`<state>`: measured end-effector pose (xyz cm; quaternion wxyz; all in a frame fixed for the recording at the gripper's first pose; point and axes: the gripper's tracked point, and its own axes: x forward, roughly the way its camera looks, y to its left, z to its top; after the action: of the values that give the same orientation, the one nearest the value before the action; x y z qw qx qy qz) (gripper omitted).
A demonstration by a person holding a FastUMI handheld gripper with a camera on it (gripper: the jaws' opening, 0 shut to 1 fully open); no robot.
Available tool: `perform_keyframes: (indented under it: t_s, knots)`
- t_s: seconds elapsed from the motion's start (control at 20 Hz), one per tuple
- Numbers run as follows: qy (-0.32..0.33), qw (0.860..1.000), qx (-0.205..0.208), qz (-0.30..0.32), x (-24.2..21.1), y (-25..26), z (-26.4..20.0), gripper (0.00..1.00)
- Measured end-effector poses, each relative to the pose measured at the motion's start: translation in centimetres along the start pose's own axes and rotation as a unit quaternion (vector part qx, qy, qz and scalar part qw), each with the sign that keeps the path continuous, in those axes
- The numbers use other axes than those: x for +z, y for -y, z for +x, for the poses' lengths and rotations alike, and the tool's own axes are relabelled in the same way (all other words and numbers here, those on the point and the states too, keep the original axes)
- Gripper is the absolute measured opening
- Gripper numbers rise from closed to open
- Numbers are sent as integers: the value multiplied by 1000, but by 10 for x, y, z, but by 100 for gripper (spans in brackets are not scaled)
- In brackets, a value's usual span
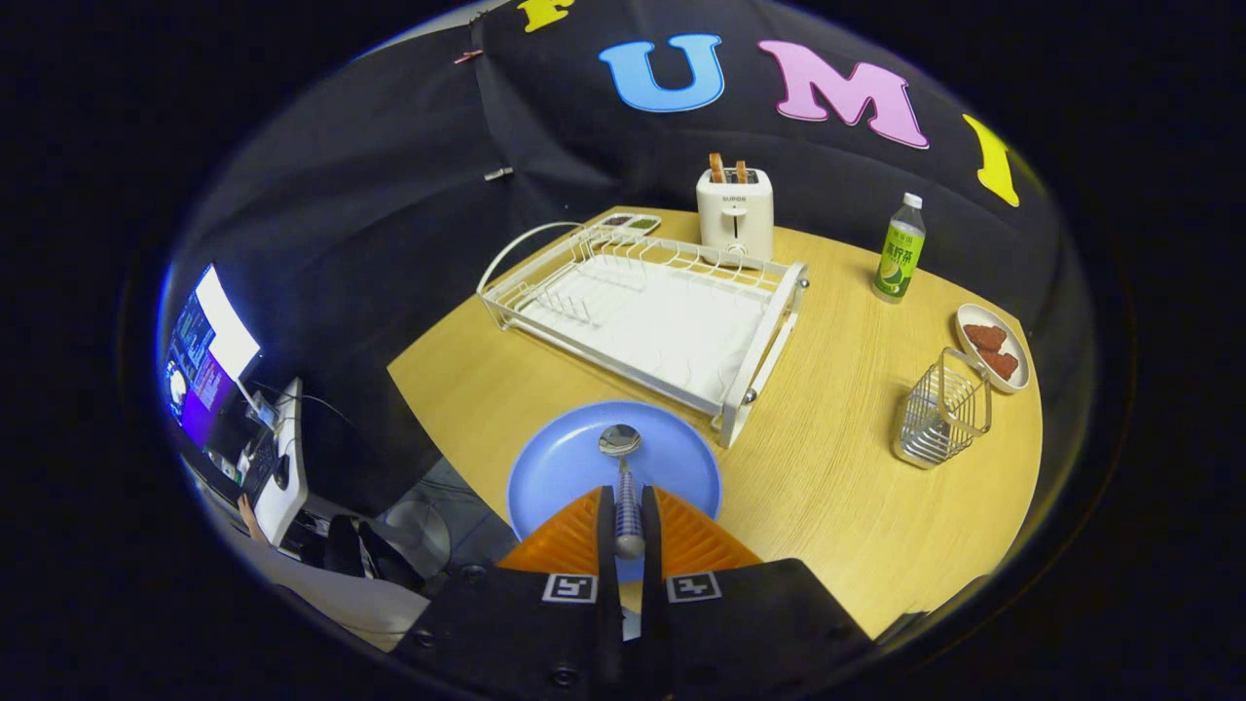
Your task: Take the plate from the dish rack, then take the spoon from the basket and place it into the plate.
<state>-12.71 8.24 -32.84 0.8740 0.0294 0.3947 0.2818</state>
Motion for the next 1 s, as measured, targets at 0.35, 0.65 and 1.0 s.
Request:
perform_keyframes:
  t_s: [0.35,0.65,1.0]
  knots:
    - [7,1000,16,-15,-3,0,27,11]
    - [-8,998,48,-45,-11,7,34,13]
    - [-39,995,60,-64,-34,6,43,33]
